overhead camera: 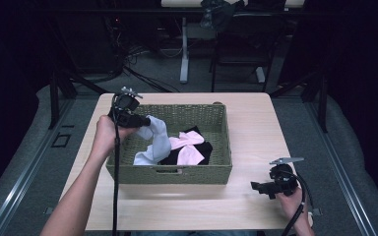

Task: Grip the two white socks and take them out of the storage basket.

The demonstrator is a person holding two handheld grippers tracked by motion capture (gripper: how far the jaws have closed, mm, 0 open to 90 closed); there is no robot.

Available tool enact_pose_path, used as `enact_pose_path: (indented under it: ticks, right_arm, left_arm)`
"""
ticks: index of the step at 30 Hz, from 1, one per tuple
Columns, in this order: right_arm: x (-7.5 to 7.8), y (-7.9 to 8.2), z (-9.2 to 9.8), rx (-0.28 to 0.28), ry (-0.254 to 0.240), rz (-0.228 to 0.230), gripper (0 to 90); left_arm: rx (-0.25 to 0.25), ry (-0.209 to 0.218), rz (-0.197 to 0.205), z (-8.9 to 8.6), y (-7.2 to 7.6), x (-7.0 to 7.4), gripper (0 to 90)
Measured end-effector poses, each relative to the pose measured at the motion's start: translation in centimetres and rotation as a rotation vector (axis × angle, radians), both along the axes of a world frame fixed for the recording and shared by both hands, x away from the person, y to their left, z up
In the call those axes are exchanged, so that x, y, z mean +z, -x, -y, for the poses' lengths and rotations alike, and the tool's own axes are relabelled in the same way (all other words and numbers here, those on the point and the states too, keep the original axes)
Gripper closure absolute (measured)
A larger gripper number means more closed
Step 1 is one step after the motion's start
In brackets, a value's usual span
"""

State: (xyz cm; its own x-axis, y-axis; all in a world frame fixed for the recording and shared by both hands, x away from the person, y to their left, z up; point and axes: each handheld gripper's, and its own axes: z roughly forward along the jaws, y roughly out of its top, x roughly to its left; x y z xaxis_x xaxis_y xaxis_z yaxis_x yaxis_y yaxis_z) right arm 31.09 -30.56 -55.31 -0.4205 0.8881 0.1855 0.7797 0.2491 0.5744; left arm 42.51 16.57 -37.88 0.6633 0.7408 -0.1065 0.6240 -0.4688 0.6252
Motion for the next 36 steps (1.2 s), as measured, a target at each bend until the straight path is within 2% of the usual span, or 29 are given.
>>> enact_pose_path:
  ticks: [7, 12, 22, 36]
  right_arm:
    - [0.0, 0.0, 0.0, -0.004, 0.002, -0.001, 7.7]
    - [-0.1, 0.0, 0.0, -0.002, 0.006, -0.002, 7.8]
    - [-0.1, 0.0, -0.1, 0.005, 0.008, -0.002, 7.7]
    - [-0.1, 0.0, -0.2, 0.008, 0.011, -0.004, 7.8]
  left_arm:
    - [0.006, 0.002, -0.014, -0.5, -0.6, 1.1, 86.5]
    - [0.013, -0.002, -0.012, -0.8, -1.0, 1.7, 86.6]
    - [0.028, -0.017, 0.001, -1.4, -1.5, 3.8, 86.6]
    - [0.064, -0.013, 0.018, -2.4, -2.2, 5.7, 86.6]
